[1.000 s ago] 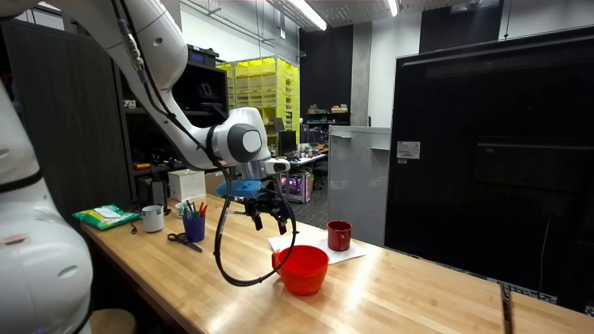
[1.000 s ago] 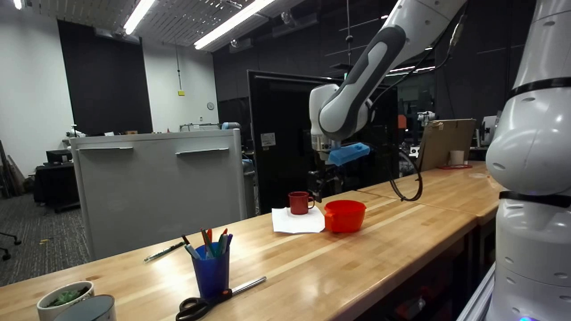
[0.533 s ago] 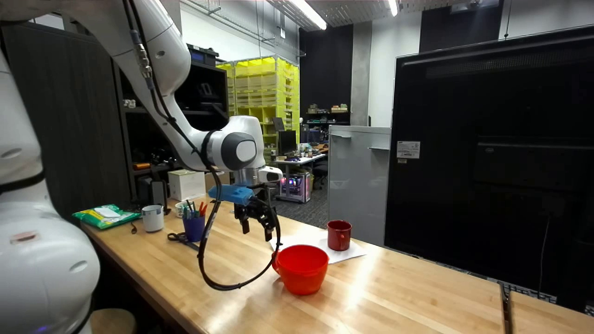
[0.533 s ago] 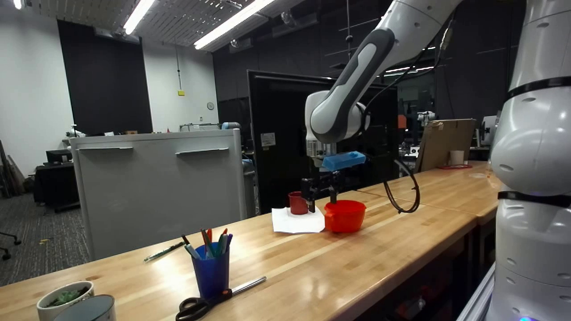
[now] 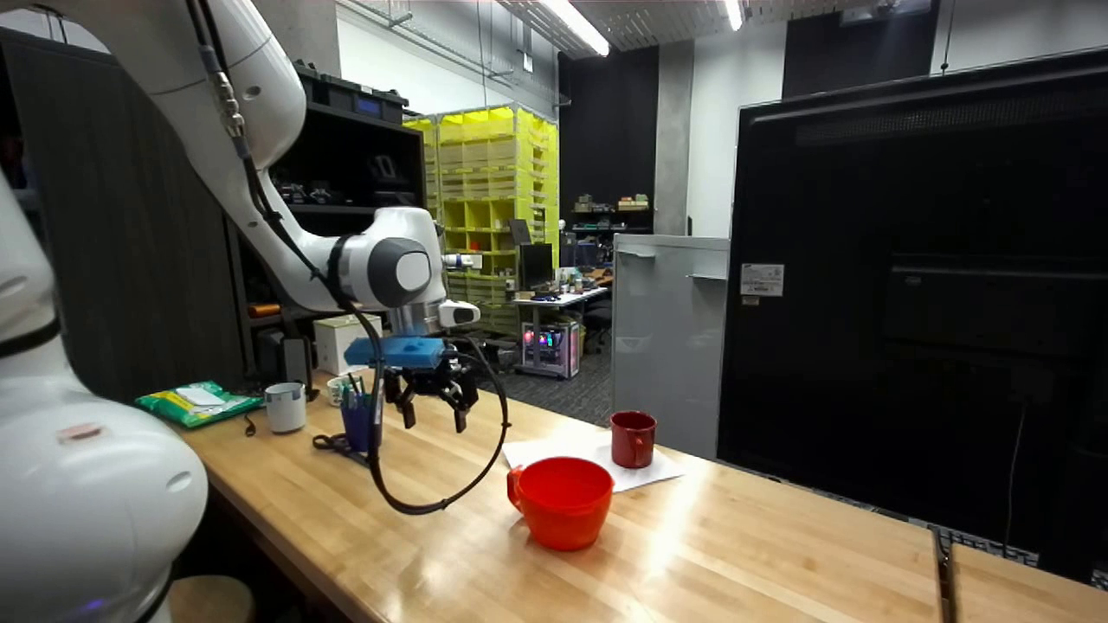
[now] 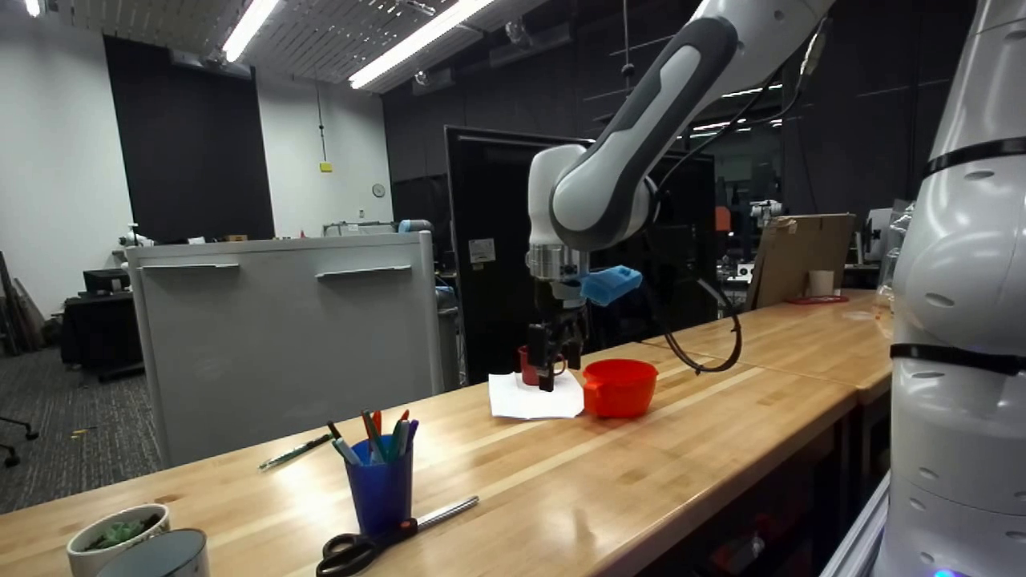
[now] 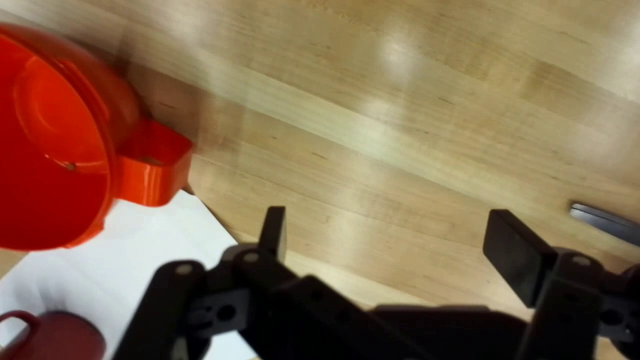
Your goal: Lift the pencil from the table and put it in the blue cup
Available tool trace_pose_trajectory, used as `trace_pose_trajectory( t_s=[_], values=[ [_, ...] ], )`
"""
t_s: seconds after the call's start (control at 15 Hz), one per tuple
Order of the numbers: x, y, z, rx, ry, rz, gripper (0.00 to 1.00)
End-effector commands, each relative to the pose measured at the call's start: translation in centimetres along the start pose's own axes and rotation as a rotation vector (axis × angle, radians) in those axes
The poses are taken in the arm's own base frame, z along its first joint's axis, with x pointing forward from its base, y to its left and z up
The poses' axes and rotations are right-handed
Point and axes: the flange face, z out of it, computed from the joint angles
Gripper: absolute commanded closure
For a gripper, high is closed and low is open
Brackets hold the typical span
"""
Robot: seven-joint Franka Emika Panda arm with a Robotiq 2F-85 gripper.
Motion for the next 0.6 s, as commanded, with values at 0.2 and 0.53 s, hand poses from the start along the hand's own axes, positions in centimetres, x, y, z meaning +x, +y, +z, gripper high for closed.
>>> trace_pose_trajectory(
  t_s=[0.2,0.53],
  values=[
    [1.0,-5.5,-3.0,0.022,0.051,-0.227,0.0],
    [1.2,-5.6,-2.4,0.007,0.055,-0.217,0.0]
  ],
)
